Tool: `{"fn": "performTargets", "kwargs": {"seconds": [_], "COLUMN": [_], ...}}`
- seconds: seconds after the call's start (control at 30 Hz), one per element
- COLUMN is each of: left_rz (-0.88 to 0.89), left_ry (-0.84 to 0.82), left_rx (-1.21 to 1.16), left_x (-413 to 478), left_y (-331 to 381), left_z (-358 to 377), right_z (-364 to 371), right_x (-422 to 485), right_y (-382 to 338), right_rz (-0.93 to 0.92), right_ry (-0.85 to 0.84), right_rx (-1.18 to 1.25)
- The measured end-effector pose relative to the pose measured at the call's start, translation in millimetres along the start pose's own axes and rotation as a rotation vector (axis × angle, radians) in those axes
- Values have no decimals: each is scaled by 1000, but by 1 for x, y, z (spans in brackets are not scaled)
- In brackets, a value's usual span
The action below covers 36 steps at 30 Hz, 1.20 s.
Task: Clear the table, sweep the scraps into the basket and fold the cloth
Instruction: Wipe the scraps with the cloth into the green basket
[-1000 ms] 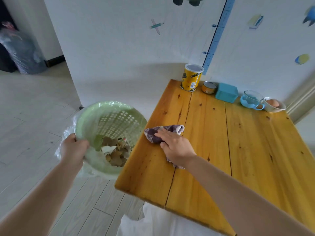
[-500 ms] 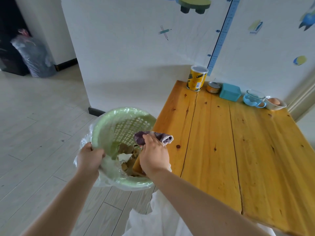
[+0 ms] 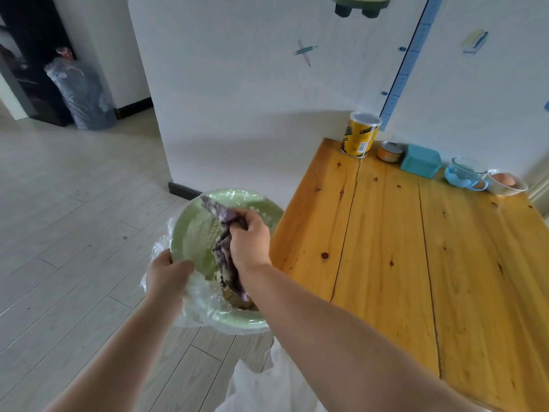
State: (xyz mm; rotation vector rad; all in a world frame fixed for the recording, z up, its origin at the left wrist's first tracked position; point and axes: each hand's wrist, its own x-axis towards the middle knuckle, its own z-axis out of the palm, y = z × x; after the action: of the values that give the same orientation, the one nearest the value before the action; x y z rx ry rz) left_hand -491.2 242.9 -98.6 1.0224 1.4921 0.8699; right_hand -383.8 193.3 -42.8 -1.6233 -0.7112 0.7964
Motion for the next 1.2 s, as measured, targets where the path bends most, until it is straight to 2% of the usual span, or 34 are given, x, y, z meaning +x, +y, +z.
{"fn": "performTargets", "kwargs": {"seconds": [0.13,0.4,0.8,0.87,1.07,1.2], "left_rz": [-14,-48,-123,-163,-261,-337], "left_ry": [8,-8,19,24,53,86], "left_rx": [5,12,-75,-150,-330,-427], "left_x": [-2,1,20,22,41,64], "left_y": [2,2,-21,-26,-49,-79], "left_z": [-3,2,17,22,33,47], "right_z": [-3,-13,-46,-51,-55,-58], "right_x": [12,24,45,52,73,81], "right_y": [-15,-22,-31,-32,-35,-33], "right_rz": [-74,-42,206,227,248,114], "right_ry": [-17,32,101,118,112,99], "right_rx": [-38,17,509,552,458,174]}}
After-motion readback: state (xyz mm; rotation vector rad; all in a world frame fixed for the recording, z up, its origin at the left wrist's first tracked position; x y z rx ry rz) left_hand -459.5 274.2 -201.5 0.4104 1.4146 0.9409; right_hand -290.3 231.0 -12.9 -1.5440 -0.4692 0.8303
